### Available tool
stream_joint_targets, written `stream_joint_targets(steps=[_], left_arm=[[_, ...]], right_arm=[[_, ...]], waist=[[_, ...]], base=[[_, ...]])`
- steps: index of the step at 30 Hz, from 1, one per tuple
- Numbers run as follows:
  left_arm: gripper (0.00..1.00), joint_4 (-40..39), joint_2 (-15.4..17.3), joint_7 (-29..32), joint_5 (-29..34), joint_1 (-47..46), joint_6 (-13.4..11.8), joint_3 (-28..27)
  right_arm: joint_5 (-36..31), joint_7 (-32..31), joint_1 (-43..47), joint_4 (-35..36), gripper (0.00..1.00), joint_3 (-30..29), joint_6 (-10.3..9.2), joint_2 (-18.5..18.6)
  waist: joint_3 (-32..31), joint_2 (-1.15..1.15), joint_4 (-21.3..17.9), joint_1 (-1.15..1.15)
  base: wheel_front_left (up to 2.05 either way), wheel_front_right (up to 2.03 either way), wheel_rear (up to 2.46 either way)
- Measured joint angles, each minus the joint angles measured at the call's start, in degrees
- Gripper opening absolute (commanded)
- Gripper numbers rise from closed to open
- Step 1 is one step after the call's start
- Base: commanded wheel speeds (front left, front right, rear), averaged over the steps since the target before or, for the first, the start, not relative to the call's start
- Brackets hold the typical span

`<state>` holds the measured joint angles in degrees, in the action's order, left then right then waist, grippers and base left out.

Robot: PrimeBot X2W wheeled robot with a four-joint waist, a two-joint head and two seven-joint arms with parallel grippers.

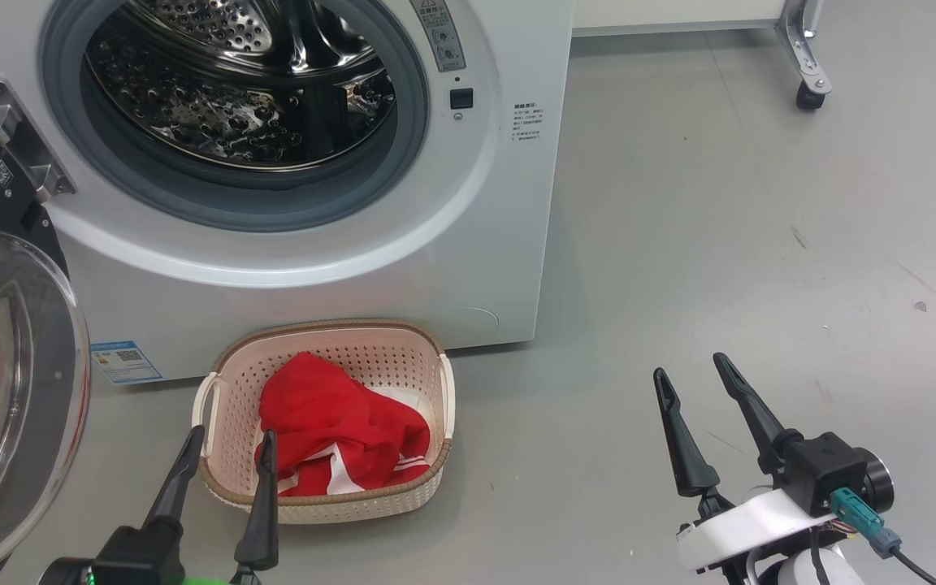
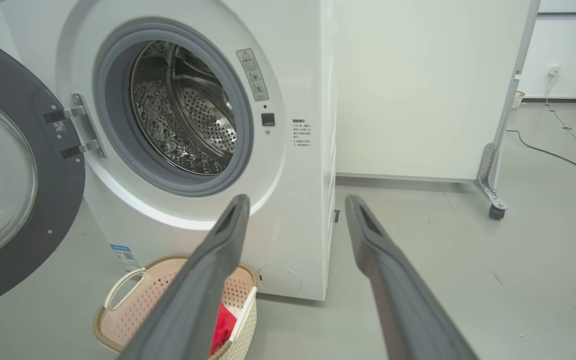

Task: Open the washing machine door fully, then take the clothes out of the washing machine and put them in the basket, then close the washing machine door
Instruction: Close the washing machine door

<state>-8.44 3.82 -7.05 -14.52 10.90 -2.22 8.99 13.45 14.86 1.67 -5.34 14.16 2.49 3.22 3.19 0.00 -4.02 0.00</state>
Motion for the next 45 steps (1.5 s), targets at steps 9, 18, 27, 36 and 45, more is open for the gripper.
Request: stream_joint_targets(steps=[9, 18, 27, 36, 45], left_arm=[[1.00, -1.05, 0.08, 0.46, 0.01, 0.35, -0.49, 0.01], [1.00, -1.64, 0.11, 0.51, 0.18, 0.63, -0.51, 0.02], [1.00, -1.94, 0.16, 0.77, 0.46, 0.56, -0.48, 0.86], [1.00, -2.66, 0.16, 0.74, 0.58, 0.35, -0.51, 0.75], [1.00, -2.24, 0.08, 0.23, 0.57, -0.07, -1.45, 0.05]], right_arm=[[-0.10, 0.00, 0.01, -0.03, 1.00, -0.14, 0.07, -0.01], [-0.43, 0.00, 0.01, -0.01, 1.00, -0.34, 0.07, -0.01], [-0.53, 0.00, 0.05, 0.53, 1.00, -1.70, -0.03, 0.08], [-1.47, 0.00, 0.04, 1.80, 1.00, -2.08, -0.02, 0.48], [-1.96, 0.00, -0.12, 1.79, 1.00, -1.49, 0.78, 0.89]], waist=[[-0.13, 0.00, -0.07, 0.00], [-0.16, 0.00, 0.22, 0.00], [0.09, 0.00, 1.98, 0.00], [0.85, 0.00, 5.64, 0.00], [1.19, 0.00, 11.06, 0.00]], base=[[0.00, 0.00, 0.00], [0.00, 0.00, 0.00], [0.00, 0.00, 0.00], [0.00, 0.00, 0.00], [0.00, 0.00, 0.00]])
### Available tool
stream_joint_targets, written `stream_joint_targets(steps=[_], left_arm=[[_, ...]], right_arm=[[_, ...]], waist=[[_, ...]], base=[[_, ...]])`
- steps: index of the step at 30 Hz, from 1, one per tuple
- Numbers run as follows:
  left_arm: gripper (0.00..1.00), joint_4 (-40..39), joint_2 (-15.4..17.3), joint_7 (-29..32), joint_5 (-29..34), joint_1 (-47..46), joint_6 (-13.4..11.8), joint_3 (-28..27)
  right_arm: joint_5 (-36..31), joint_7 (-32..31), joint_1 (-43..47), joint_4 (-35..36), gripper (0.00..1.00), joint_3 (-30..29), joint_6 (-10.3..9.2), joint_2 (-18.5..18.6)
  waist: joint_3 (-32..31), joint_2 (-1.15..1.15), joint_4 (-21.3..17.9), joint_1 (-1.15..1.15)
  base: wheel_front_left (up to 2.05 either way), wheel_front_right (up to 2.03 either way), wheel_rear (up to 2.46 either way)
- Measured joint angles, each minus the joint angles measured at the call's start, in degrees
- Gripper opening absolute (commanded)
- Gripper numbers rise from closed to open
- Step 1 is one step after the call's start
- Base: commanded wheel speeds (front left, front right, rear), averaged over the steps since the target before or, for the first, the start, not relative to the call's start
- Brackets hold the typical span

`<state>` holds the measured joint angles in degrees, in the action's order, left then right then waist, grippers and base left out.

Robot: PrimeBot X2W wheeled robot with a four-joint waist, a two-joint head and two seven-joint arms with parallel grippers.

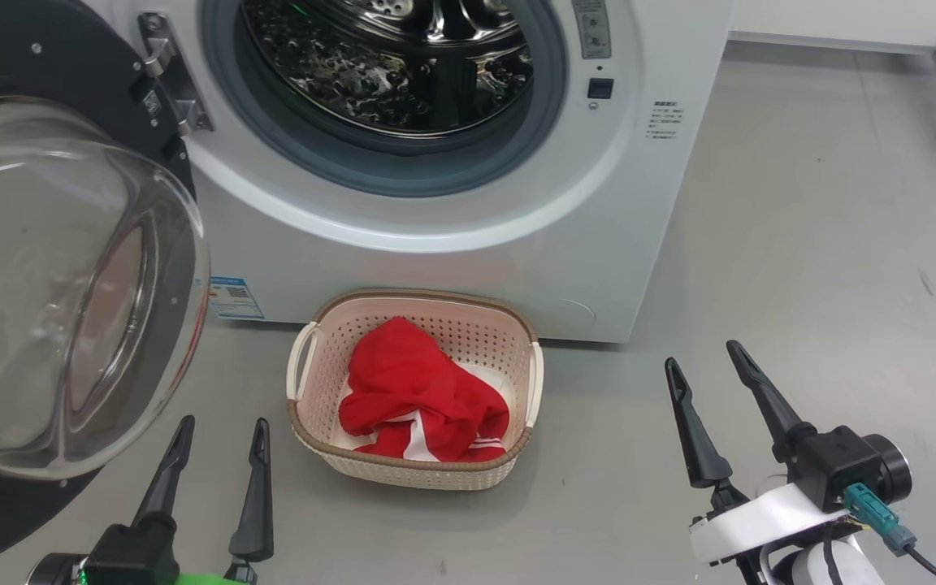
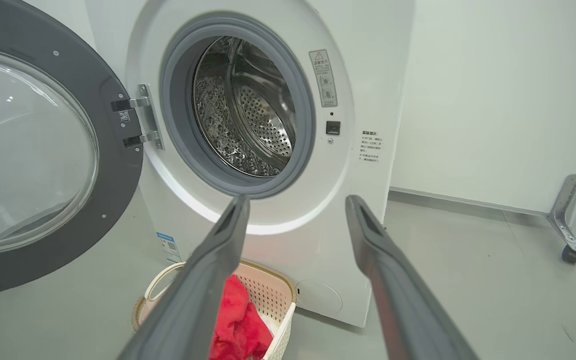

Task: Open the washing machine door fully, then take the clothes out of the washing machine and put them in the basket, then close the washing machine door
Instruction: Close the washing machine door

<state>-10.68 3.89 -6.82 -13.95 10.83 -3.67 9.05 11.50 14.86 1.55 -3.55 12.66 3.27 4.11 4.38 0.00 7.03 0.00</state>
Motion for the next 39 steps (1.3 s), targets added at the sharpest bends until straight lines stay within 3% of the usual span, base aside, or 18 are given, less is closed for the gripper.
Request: stream_joint_targets(steps=[28, 39], left_arm=[[1.00, 2.41, -0.32, -0.32, -0.68, 0.12, -1.08, 0.10], [1.00, 2.37, -0.33, -0.38, -1.15, 0.68, -1.15, -0.93]], right_arm=[[-0.04, 0.00, 0.18, -1.64, 1.00, 1.07, 0.71, 0.31], [-0.04, 0.00, 0.16, -2.25, 1.00, 2.35, 0.78, 0.07]], waist=[[-2.32, 0.00, 18.06, 0.00], [-2.93, 0.00, 20.28, 0.00]], base=[[0.00, 0.00, 0.00], [0.00, 0.00, 0.00]])
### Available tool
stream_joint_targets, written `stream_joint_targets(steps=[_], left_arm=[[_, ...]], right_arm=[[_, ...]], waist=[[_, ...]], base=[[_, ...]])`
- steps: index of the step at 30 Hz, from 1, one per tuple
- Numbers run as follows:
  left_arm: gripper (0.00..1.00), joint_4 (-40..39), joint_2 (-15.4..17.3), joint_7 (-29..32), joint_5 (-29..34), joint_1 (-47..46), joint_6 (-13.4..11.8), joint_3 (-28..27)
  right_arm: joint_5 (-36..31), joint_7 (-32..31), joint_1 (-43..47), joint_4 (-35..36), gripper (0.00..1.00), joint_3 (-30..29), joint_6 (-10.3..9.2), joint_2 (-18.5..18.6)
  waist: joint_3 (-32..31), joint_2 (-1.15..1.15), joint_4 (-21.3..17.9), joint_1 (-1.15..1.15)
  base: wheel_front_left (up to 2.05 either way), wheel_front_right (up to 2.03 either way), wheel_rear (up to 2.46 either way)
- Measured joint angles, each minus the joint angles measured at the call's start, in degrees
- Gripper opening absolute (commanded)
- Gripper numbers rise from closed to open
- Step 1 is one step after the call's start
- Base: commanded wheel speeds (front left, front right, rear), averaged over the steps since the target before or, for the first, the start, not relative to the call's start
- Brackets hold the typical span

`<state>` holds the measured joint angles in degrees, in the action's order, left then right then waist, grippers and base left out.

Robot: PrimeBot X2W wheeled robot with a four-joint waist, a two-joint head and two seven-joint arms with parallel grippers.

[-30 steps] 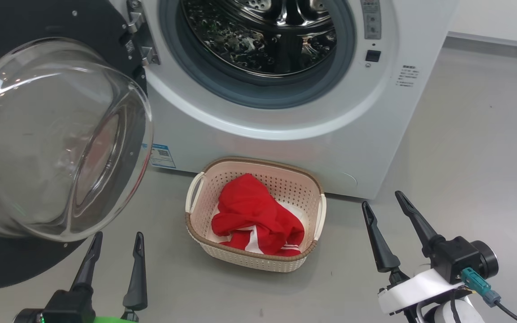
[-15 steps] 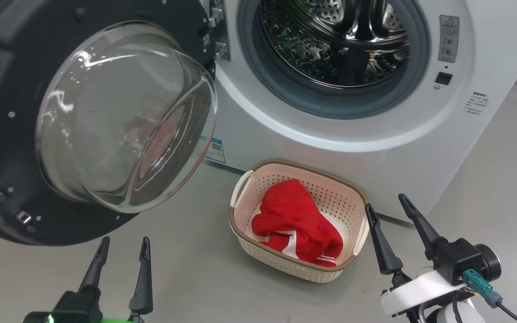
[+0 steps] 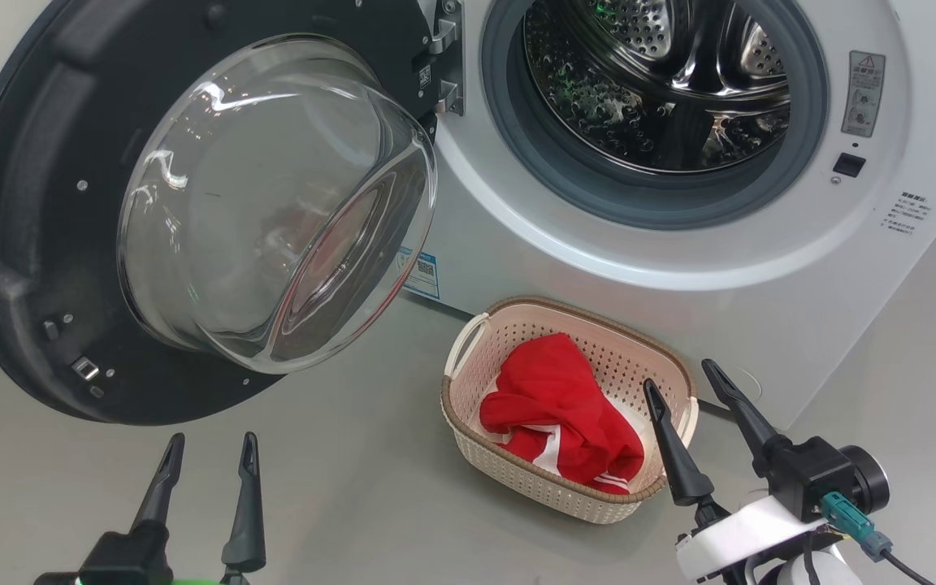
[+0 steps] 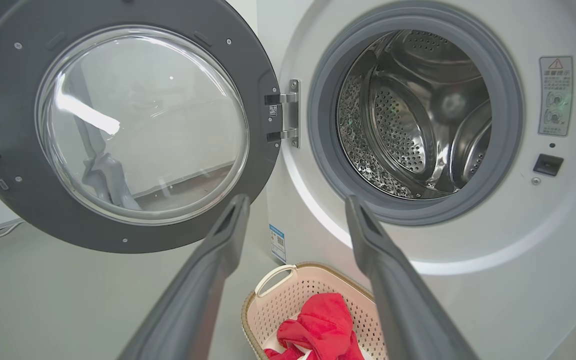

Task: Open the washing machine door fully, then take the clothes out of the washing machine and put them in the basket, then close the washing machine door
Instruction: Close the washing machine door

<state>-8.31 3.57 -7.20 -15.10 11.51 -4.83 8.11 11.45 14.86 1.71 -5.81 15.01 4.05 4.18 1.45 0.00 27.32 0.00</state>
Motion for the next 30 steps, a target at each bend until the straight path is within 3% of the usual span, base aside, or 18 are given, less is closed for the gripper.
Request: stream_joint_targets(steps=[5, 6, 9, 12, 17, 25, 30], left_arm=[[1.00, 0.00, 0.00, -0.02, -0.01, 0.02, 0.00, 0.02], [0.91, 0.00, 0.00, -0.04, -0.08, 0.02, 0.00, 0.07], [0.00, 0.00, -0.01, -0.19, -0.54, 0.02, 0.01, 0.15], [0.00, -0.16, -0.01, -0.52, -1.66, 0.02, 0.23, 0.56], [0.00, -1.22, -0.19, -0.65, -5.15, 0.02, 2.69, 1.71], [0.00, -5.41, -0.67, -2.16, -26.13, -0.11, 7.00, 0.52], [0.00, -9.40, -0.64, -5.48, -42.68, -0.14, 7.23, 2.83]], right_arm=[[0.00, 0.00, 0.00, -0.11, 1.00, 0.08, 0.00, 0.00], [0.00, 0.00, 0.00, -0.12, 1.00, 0.10, 0.00, 0.00], [0.00, 0.00, -0.01, -0.13, 1.00, 0.22, 0.01, 0.00], [0.00, 0.00, -0.02, -0.13, 1.00, 0.38, 0.02, -0.02], [0.00, 0.00, -0.03, -0.13, 1.00, 0.46, 0.40, -0.07], [-0.11, -0.01, -0.16, -0.05, 1.00, 0.79, 0.40, -0.07], [-0.15, -0.01, -0.42, -0.08, 1.00, 0.70, 0.40, 0.07]], waist=[[-0.03, 0.00, 0.05, 0.00], [-0.04, 0.00, 0.06, 0.00], [-0.08, 0.00, 0.12, 0.00], [-0.10, 0.00, 0.18, 0.00], [0.01, 0.00, 0.22, 0.00], [1.12, 0.00, 0.17, 0.00], [1.71, 0.00, -0.02, 0.00]], base=[[0.00, 0.00, 0.00], [0.00, 0.00, 0.00], [0.00, 0.00, 0.00], [0.00, 0.00, 0.00], [0.00, 0.00, 0.00], [0.00, 0.00, 0.00], [0.00, 0.00, 0.00]])
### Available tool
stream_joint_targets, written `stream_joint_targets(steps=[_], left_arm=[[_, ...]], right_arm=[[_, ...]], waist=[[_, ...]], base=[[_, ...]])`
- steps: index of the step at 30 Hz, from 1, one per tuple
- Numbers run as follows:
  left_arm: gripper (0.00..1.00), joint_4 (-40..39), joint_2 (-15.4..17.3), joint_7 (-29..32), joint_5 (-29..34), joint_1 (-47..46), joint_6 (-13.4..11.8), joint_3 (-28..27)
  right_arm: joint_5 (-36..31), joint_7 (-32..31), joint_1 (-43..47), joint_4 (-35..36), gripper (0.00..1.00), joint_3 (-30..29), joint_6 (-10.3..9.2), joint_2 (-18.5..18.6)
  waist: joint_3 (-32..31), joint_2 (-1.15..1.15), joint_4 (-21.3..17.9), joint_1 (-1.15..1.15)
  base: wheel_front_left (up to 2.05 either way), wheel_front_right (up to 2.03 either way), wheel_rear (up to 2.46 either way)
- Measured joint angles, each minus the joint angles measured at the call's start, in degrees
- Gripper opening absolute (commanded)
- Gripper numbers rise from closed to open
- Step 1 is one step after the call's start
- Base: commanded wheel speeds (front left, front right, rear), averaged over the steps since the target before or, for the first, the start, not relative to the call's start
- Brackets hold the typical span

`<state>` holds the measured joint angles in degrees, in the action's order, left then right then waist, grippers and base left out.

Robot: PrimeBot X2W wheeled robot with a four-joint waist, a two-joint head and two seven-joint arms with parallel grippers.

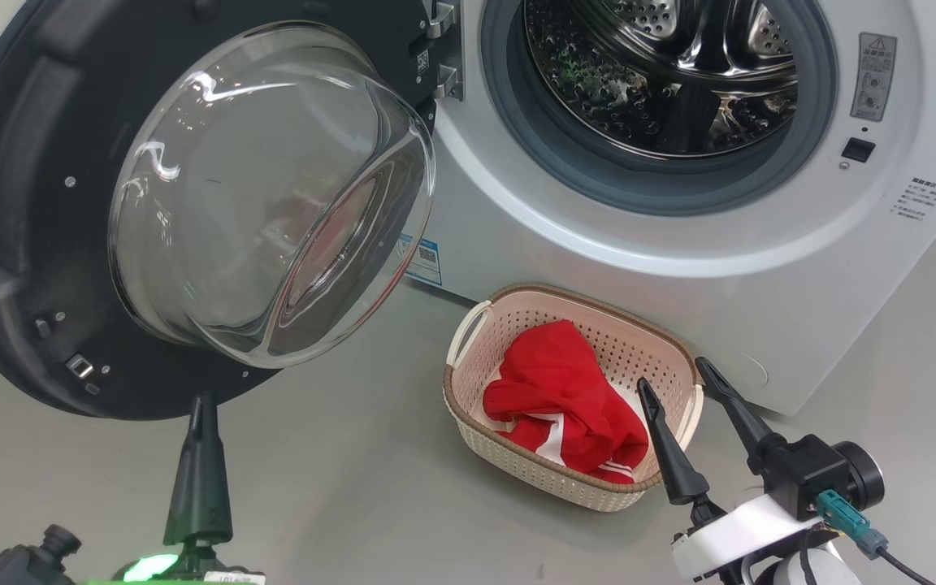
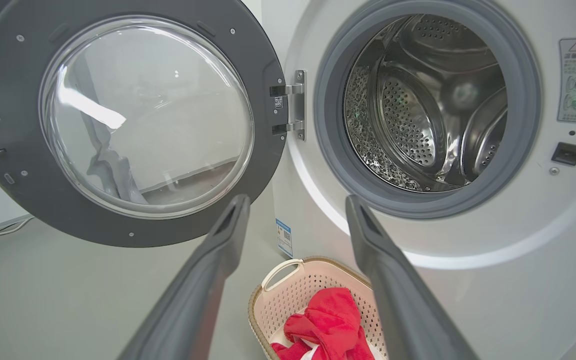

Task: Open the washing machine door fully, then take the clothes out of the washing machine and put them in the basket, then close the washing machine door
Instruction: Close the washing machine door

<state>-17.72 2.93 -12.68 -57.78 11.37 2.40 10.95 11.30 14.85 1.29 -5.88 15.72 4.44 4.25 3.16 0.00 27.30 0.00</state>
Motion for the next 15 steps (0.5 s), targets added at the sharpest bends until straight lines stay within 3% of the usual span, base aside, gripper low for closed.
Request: stream_joint_targets(steps=[5, 11, 15], left_arm=[[0.00, -4.99, -0.10, -1.85, -11.58, 0.08, 1.03, 1.13], [0.00, -7.20, -0.21, -1.94, -25.44, -1.35, 2.55, -9.20], [0.00, -7.39, -0.29, -1.94, -29.54, -2.97, 3.19, -15.49]], right_arm=[[-0.01, 0.00, -0.01, 0.05, 1.00, -0.08, -0.03, 0.03], [-0.05, -0.01, -0.10, 0.27, 1.00, -0.38, -0.05, 0.34], [-0.36, -0.16, -0.24, 0.43, 1.00, -0.35, -0.11, 0.37]], waist=[[0.29, 0.00, 0.04, 0.00], [1.19, 0.00, 0.35, 0.00], [1.73, 0.00, 0.64, 0.00]], base=[[0.00, 0.00, 0.00], [0.00, 0.00, 0.00], [0.00, 0.00, 0.00]])
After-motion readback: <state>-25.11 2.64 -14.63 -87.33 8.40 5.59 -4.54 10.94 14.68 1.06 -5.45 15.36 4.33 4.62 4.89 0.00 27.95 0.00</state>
